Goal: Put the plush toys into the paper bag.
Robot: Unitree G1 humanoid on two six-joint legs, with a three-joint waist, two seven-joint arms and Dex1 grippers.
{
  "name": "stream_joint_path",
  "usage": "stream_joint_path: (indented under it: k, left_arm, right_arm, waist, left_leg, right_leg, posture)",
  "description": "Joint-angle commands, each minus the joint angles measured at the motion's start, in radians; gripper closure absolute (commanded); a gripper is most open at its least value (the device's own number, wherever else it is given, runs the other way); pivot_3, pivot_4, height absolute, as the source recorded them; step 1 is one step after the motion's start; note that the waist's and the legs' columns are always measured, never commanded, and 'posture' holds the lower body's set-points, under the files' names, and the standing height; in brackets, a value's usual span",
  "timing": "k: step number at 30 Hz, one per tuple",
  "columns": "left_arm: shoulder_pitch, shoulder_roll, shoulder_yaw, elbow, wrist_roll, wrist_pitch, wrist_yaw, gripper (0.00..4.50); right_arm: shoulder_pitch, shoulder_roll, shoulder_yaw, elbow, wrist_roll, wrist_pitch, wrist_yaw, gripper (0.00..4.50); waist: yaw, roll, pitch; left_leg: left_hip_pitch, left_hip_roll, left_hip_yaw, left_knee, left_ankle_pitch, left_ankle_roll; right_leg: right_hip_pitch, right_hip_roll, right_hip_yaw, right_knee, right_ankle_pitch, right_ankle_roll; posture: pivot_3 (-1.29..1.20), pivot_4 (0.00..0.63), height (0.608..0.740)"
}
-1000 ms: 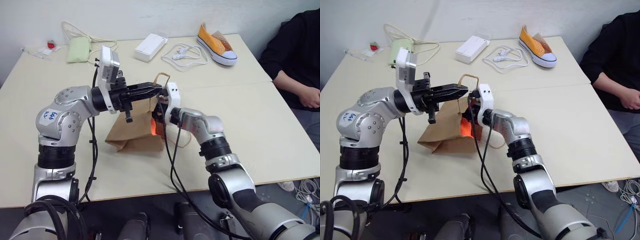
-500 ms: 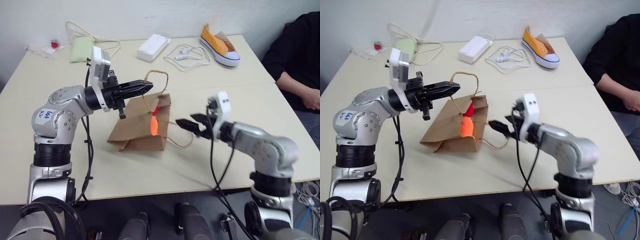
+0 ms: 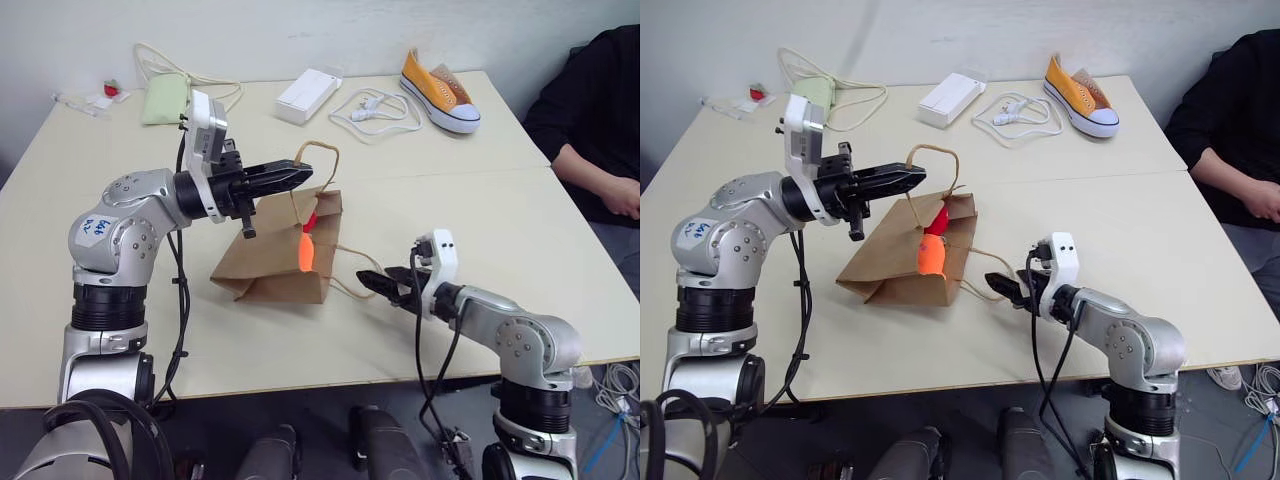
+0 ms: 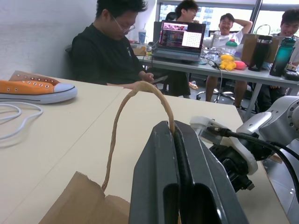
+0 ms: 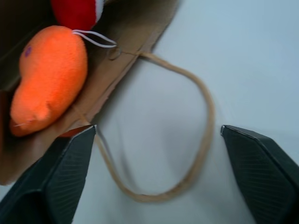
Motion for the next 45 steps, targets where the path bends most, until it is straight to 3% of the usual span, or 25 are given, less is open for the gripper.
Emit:
stream_joint_path:
  k: [1,9,10,14,18,22,26,33,37,45]
  left_arm:
    - [-0.030,0.002,0.002,-0.018,0.007,-0.023,-0.007,4.50]
    - [-0.031,0.004,0.008,-0.020,0.000,-0.021,-0.001,4.50]
    - [-0.030,0.004,0.008,-0.020,0.000,-0.022,-0.001,4.50]
    - [-0.029,-0.002,0.001,-0.011,0.014,-0.043,0.000,4.50]
    - [-0.054,-0.029,-0.019,0.004,0.052,-0.098,0.014,4.50]
    - [-0.117,-0.127,0.004,0.040,0.051,-0.132,0.099,4.50]
    - [-0.108,-0.230,-0.005,0.099,0.122,-0.204,0.227,4.50]
    - [-0.056,-0.272,-0.025,0.129,0.158,-0.221,0.247,4.50]
    - [-0.037,-0.263,-0.012,0.106,0.118,-0.155,0.226,4.50]
    - [0.018,-0.162,0.045,-0.053,-0.059,0.053,0.138,2.00]
  right_arm:
    - [-0.014,0.047,-0.019,-0.002,0.059,0.024,-0.018,1.35]
    - [-0.009,0.006,-0.082,-0.056,0.124,0.007,-0.006,4.26]
    - [-0.013,-0.004,-0.096,-0.064,0.140,0.009,-0.005,4.45]
    - [-0.056,-0.064,-0.150,-0.092,0.208,0.044,-0.012,4.45]
    - [-0.190,-0.137,-0.217,-0.089,0.285,0.082,-0.034,4.45]
    - [-0.395,-0.258,-0.255,-0.063,0.321,0.078,-0.047,4.45]
    - [-0.516,-0.305,-0.235,-0.075,0.333,0.066,-0.086,4.45]
    - [-0.394,-0.393,0.041,-0.230,0.175,-0.067,-0.055,4.45]
    - [-0.321,-0.366,0.055,-0.252,0.136,-0.123,-0.087,4.45]
    - [-0.241,-0.454,-0.067,-0.332,0.258,-0.081,-0.030,1.81]
  waist:
    - [0.001,0.000,0.000]
    - [0.003,0.000,0.000]
    - [0.003,0.000,0.000]
    - [0.003,0.000,0.000]
    - [0.004,0.000,0.000]
    - [0.009,0.000,0.000]
    - [0.019,0.000,0.000]
    - [0.020,-0.001,0.000]
    - [0.028,-0.001,0.000]
    - [0.030,-0.001,0.000]
  left_leg:
    - [0.000,0.000,0.000,0.000,0.000,0.000]
    - [-0.001,-0.001,-0.001,0.000,0.000,0.000]
    - [-0.001,-0.001,-0.001,0.000,0.000,0.000]
    - [-0.001,0.000,-0.001,0.000,0.000,0.000]
    - [-0.001,0.000,-0.001,0.000,0.000,0.000]
    - [-0.002,-0.001,-0.001,0.000,0.000,0.000]
    - [-0.002,0.000,-0.001,0.000,0.000,0.001]
    - [-0.002,0.000,0.000,0.000,0.000,0.001]
    - [-0.002,-0.001,0.000,0.001,0.000,0.001]
    - [-0.002,-0.001,-0.001,0.001,0.000,0.001]
  right_leg:
    - [0.000,0.000,0.000,0.000,0.000,0.000]
    - [0.000,-0.001,-0.001,-0.001,0.000,0.000]
    - [0.000,0.000,-0.001,-0.001,0.000,0.000]
    - [0.000,0.000,-0.001,-0.001,0.000,0.000]
    - [0.000,0.000,-0.001,-0.001,0.000,0.000]
    - [0.000,-0.001,-0.001,-0.001,0.000,0.000]
    - [0.000,-0.001,-0.001,-0.003,0.000,0.000]
    - [-0.001,0.000,-0.001,-0.002,0.000,0.000]
    - [0.000,-0.001,0.000,-0.002,0.000,0.001]
    - [0.000,-0.001,-0.001,-0.003,0.000,0.001]
  posture:
    - [0.00,0.150,0.740]
    - [0.00,0.150,0.740]
    - [0.00,0.150,0.740]
    - [0.00,0.150,0.740]
    - [0.00,0.150,0.740]
    - [0.00,0.150,0.740]
    - [0.00,0.150,0.740]
    - [0.00,0.150,0.740]
    - [0.00,0.150,0.740]
    - [0.00,0.150,0.740]
